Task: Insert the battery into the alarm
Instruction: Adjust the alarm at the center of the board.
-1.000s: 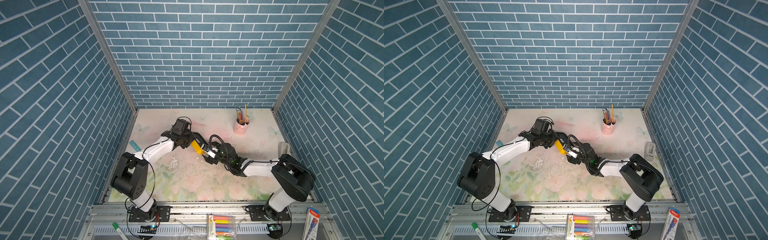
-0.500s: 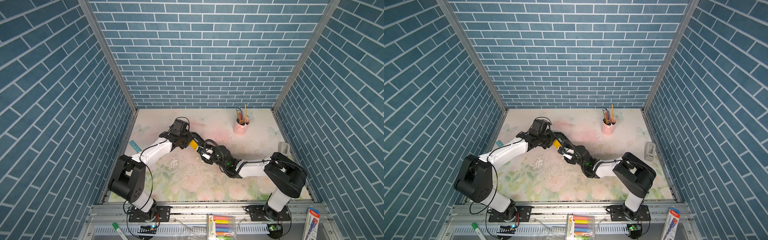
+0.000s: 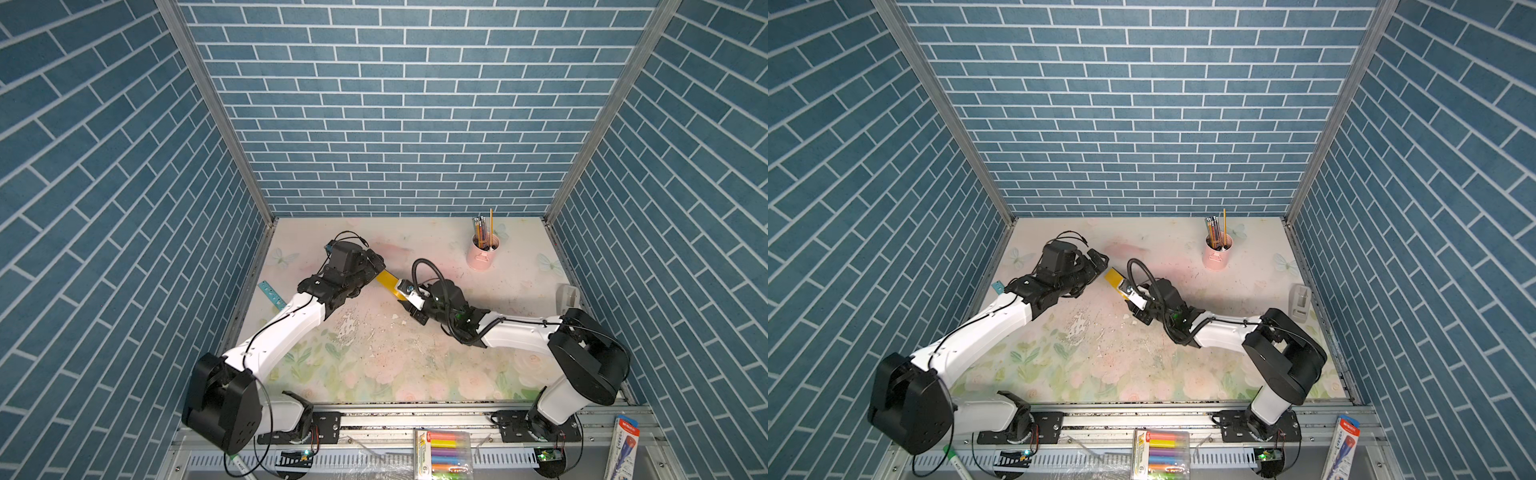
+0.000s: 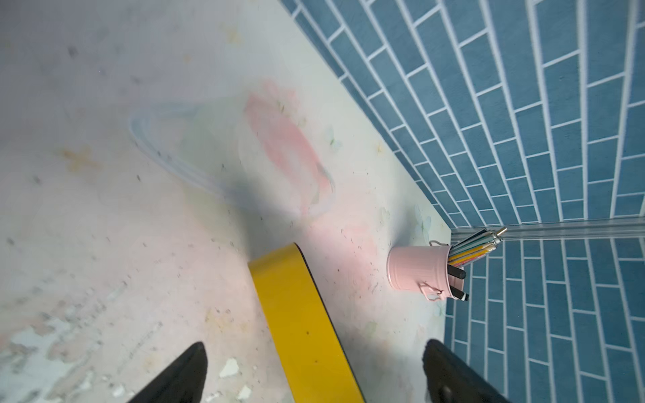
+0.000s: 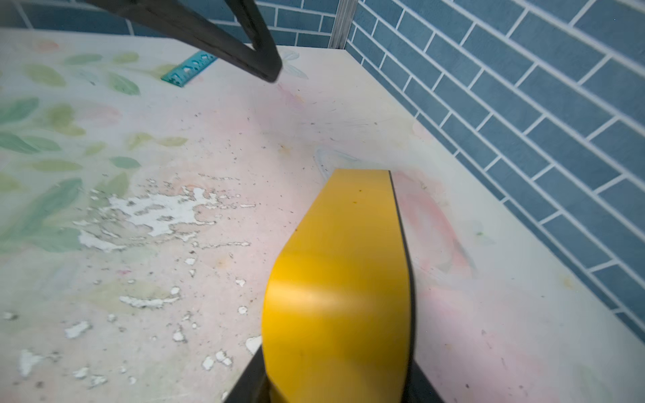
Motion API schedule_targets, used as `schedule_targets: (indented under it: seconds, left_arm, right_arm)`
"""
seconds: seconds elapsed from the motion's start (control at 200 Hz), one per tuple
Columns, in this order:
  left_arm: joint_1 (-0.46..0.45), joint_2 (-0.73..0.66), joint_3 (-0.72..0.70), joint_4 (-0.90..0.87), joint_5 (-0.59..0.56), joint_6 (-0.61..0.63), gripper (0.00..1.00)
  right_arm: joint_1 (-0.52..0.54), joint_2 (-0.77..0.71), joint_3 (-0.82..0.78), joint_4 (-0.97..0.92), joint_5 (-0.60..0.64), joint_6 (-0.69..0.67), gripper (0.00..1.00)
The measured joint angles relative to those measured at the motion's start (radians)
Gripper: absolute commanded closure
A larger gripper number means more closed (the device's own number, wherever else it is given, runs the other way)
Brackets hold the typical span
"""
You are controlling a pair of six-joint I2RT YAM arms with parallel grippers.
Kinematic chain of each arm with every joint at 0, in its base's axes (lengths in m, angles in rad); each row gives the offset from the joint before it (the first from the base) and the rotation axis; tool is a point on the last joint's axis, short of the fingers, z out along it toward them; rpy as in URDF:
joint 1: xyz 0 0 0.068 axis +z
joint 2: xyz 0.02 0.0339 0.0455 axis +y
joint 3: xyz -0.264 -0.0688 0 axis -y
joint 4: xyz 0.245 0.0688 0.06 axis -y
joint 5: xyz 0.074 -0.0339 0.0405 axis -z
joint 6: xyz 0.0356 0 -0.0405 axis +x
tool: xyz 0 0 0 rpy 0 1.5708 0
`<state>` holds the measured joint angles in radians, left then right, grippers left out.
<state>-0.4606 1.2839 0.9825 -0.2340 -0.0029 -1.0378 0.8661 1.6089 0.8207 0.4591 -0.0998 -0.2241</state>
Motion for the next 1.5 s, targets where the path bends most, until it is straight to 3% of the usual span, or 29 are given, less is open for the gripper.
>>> schedule_targets:
  seconds: [0.265,0.515,0.695,0.76,0.95,1.075,1.5]
  left_arm:
    - [0.014,-0.09,-0.051,-0.005,-0.109,0.207,0.01]
    - [0.045,-0.106,-0.086,-0.023,-0.095,0.353,0.01]
    - [0.049,-0.106,-0.114,-0.021,-0.058,0.401,0.02]
    - [0.054,-0.106,-0.13,-0.019,-0.046,0.406,0.02]
    - [0.072,-0.093,-0.159,-0.014,-0.014,0.42,0.02]
    - [0.085,-0.09,-0.161,-0.007,0.001,0.428,0.02]
    - [0.101,-0.109,-0.204,0.012,-0.001,0.444,0.02]
  right_arm:
    - [-0.207,0.022,0.127,-0.123,-0.358,0.411,0.85]
    - [-0.32,0.178,0.179,-0.087,-0.639,0.78,0.85]
    - [-0.367,0.246,0.193,-0.095,-0.764,0.929,0.84]
    - [-0.379,0.256,0.216,-0.13,-0.782,0.94,0.81]
    - [-0.414,0.263,0.262,-0.241,-0.786,0.954,0.55]
    - [-0.437,0.267,0.302,-0.332,-0.762,0.951,0.47]
    - [-0.475,0.392,0.448,-0.618,-0.624,0.906,0.39]
